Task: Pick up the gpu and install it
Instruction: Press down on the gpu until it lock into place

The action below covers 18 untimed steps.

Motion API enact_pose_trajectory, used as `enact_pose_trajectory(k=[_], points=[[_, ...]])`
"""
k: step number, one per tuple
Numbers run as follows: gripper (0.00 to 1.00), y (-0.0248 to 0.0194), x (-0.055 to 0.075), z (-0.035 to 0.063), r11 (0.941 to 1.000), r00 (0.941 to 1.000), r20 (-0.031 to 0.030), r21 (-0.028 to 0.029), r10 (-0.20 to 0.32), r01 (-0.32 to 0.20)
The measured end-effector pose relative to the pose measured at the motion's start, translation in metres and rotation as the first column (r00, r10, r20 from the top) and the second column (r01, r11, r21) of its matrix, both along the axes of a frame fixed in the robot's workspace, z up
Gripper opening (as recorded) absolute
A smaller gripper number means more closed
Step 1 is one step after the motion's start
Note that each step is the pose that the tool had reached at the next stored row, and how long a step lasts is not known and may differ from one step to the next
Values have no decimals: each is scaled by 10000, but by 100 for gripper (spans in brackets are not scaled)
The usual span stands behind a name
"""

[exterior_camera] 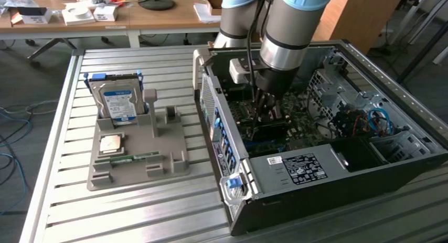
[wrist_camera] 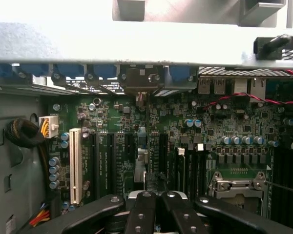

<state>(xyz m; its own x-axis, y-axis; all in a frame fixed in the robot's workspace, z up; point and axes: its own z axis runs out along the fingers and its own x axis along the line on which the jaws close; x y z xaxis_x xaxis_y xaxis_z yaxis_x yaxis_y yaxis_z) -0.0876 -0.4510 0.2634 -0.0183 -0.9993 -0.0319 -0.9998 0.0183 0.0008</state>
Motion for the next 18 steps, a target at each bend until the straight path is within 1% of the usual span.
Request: enact_pose_trajectory(k=[9, 18], points=[[11, -1, 0, -2, 10000, 10000, -7, -16, 1, -1], [11, -1, -1, -21, 10000, 10000, -8, -12, 0, 0]])
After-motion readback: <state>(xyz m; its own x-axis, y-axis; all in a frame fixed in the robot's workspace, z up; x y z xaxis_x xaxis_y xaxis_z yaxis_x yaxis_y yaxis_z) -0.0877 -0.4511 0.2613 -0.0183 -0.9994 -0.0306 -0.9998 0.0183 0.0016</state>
